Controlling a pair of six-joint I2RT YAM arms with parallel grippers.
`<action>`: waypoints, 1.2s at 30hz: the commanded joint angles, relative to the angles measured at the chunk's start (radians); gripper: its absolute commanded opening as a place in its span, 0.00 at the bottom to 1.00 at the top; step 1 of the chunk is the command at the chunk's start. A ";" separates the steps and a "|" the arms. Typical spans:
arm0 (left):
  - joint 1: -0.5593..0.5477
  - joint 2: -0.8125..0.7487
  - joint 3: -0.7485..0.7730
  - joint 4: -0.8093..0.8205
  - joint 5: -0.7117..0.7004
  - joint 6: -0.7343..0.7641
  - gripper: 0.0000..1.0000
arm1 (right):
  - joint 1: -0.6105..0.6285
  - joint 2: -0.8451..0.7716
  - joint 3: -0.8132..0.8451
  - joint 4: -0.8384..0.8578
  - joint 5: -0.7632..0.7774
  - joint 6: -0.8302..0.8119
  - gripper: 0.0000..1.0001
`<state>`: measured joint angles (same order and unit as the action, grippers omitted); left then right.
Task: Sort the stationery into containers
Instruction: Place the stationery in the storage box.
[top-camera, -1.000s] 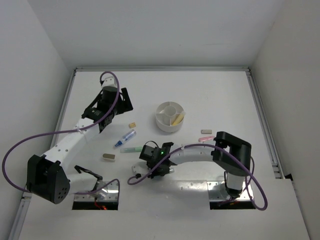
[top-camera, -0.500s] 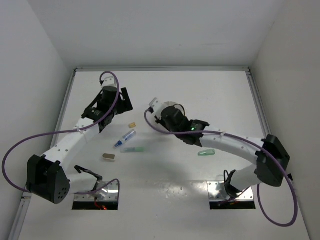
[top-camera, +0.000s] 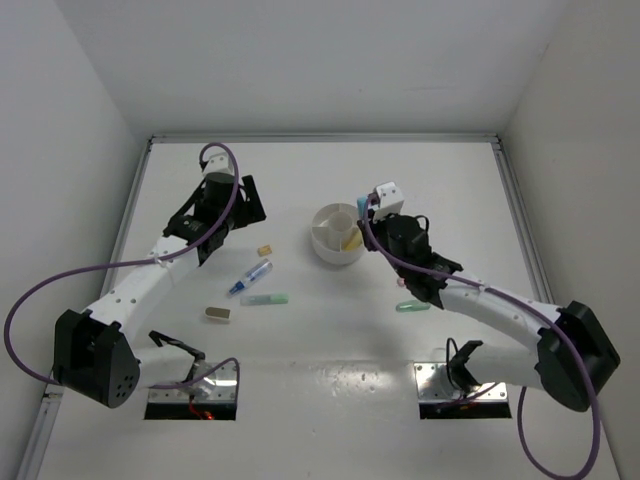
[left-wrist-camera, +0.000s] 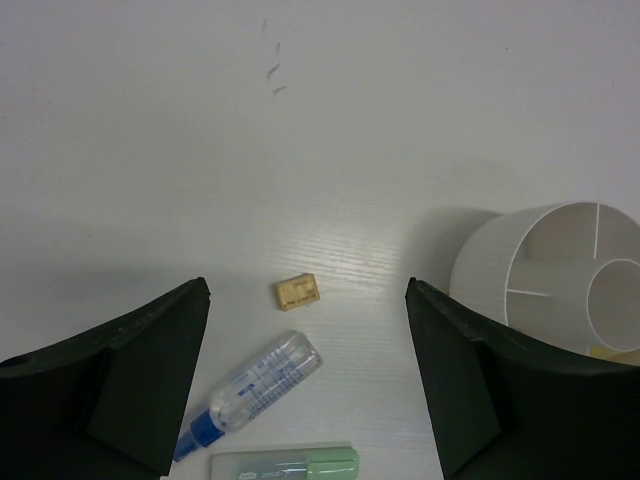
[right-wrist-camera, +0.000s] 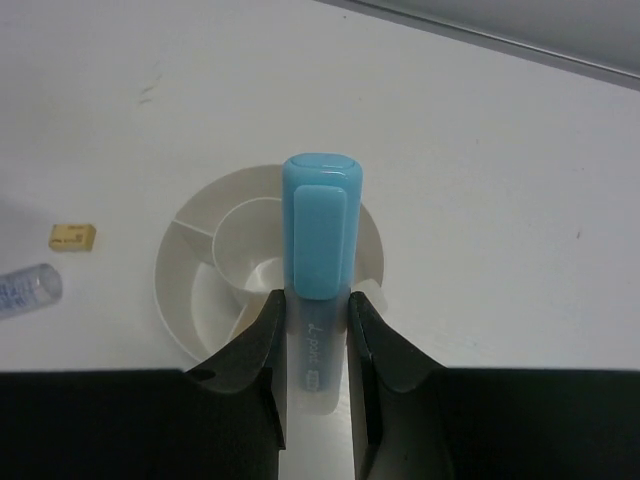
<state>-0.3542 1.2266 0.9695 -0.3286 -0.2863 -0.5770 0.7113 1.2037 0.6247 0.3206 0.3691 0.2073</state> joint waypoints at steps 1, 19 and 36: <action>0.008 -0.003 0.009 0.013 -0.005 0.003 0.86 | -0.035 -0.012 -0.019 0.219 -0.103 0.078 0.00; 0.008 -0.003 0.009 0.013 0.004 0.003 0.86 | -0.174 0.134 -0.137 0.564 -0.369 0.247 0.00; 0.008 -0.003 0.009 0.013 0.004 0.003 0.86 | -0.213 0.261 -0.158 0.689 -0.437 0.300 0.00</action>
<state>-0.3542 1.2266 0.9695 -0.3286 -0.2840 -0.5770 0.5053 1.4563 0.4675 0.8948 -0.0460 0.4911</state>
